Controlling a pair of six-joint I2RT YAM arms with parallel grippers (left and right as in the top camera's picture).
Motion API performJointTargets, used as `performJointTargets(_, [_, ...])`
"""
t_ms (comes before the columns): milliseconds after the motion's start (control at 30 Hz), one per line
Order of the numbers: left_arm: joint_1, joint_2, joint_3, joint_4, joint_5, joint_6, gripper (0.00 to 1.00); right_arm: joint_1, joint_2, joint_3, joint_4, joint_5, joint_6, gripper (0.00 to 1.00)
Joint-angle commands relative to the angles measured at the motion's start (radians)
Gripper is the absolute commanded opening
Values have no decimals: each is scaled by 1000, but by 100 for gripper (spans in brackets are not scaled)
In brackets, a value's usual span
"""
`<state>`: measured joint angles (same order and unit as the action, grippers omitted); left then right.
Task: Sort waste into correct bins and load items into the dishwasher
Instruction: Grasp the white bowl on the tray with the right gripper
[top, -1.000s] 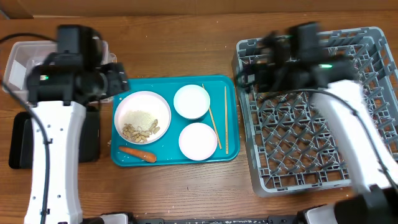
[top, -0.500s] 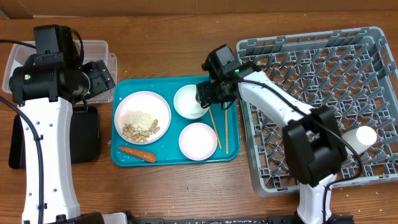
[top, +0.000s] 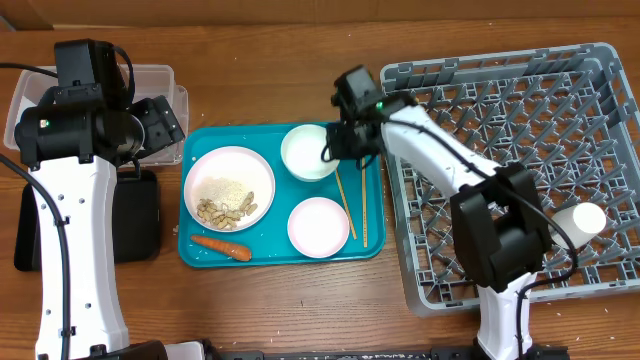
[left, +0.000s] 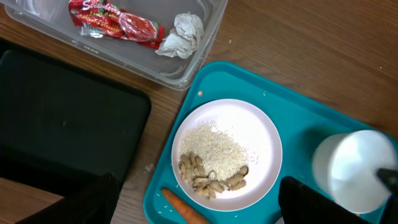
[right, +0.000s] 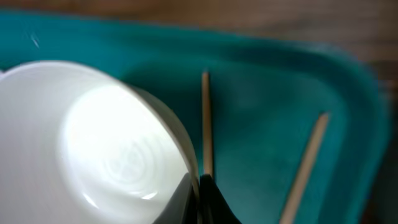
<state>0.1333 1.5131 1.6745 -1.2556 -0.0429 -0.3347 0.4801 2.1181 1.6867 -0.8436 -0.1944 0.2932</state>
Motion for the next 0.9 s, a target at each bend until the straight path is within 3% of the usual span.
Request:
performJointTargets(0, [4, 5, 3, 11, -20, -10, 84, -79, -96, 227, -84, 100, -32, 4])
performJointTargets(133, [4, 5, 3, 18, -20, -9, 84, -164, -174, 392, -208, 405, -50, 4])
performJointTargets(167, [4, 5, 3, 21, -20, -9, 84, -214, -210, 418, -236, 613, -50, 4])
performJointTargets(267, [4, 5, 3, 24, -19, -10, 84, -299, -233, 418, -264, 931, -41, 4])
performJointTargets(433, [4, 5, 3, 23, -19, -10, 84, -452, -214, 367, -303, 1450, 126, 4])
performJointTargets(533, [4, 5, 3, 22, -18, -10, 84, -537, -186, 324, -292, 1519, 149, 4])
performJointTargets(867, [4, 5, 3, -2, -9, -10, 84, -676, -46, 213, -230, 1446, 150, 4])
